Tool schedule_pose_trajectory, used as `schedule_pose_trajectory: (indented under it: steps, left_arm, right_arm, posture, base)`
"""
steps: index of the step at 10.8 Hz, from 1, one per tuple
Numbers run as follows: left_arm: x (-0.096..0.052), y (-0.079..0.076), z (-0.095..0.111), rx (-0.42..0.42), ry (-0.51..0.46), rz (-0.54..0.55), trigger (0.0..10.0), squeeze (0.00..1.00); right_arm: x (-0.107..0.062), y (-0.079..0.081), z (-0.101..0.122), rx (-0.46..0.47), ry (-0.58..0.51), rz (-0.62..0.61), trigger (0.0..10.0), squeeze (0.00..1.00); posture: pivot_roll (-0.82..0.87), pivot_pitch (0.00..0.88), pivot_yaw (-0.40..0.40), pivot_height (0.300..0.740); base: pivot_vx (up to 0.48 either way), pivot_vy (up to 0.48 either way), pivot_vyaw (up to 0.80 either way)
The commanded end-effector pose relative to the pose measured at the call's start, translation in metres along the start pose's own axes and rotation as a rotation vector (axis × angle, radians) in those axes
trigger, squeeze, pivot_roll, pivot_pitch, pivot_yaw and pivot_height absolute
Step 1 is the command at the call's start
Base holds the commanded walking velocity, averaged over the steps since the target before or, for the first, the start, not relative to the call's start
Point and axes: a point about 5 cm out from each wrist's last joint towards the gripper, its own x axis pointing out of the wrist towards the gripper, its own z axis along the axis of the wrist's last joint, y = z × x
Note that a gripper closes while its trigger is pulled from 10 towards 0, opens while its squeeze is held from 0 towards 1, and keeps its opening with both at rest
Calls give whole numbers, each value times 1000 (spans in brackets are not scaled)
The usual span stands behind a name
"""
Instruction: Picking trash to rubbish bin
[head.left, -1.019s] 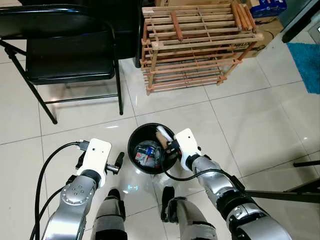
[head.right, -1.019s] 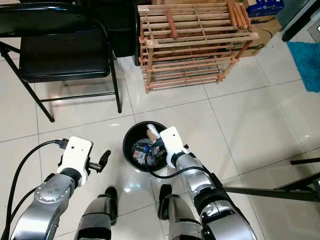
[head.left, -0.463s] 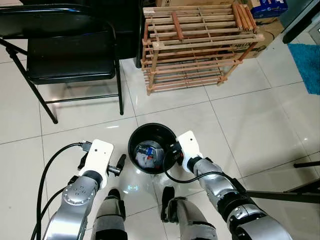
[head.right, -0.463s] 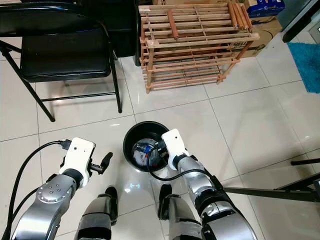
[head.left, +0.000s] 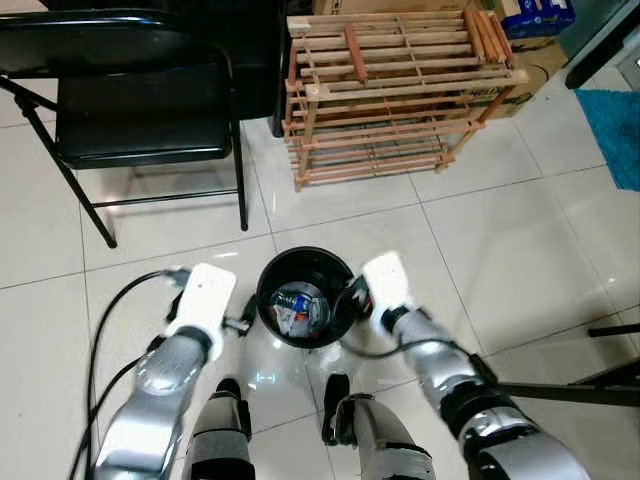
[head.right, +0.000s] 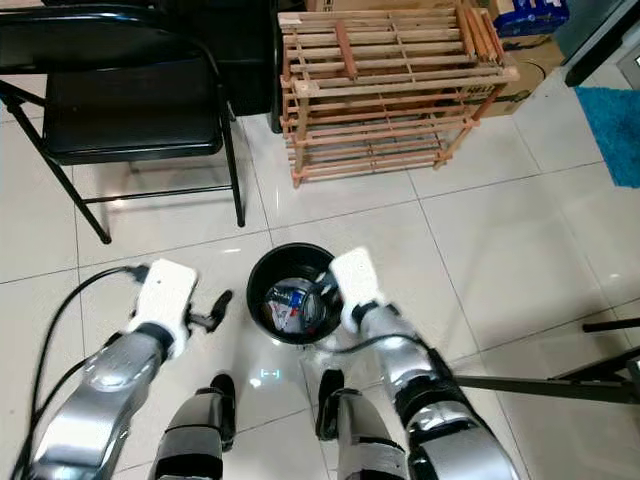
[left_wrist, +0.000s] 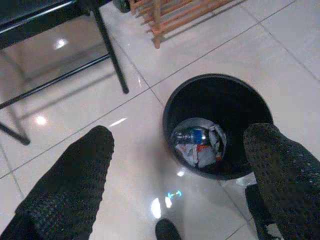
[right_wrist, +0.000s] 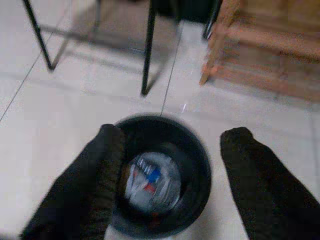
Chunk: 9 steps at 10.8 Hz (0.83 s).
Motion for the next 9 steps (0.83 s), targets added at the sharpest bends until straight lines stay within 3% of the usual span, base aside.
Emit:
schedule_pose_trajectory:
  steps: [1, 3, 6, 9]
  left_arm:
    - [2, -9, -6, -4, 16, -33, 10000, 0]
    - [20, -21, 12, -1, -61, -90, 10000, 0]
    - [37, -53, 40, 16, -253, -268, 10000, 0]
    - [47, -57, 55, 45, -422, -269, 10000, 0]
  right_arm:
    - [-8, -7, -7, 29, -10, -42, 10000, 1000]
    - [-18, -20, 19, 16, -164, -118, 10000, 1000]
    - [-56, -38, 56, -13, -327, -307, 10000, 1000]
    - [-99, -48, 74, 11, -380, -478, 10000, 1000]
  posture:
    - [419, 335, -141, 740]
    - [364, 262, -139, 740]
    - [283, 180, -117, 740]
    - [212, 128, -87, 740]
  base:
    - [0, 0, 0]
    - [0, 0, 0]
    - [0, 0, 0]
    - [0, 0, 0]
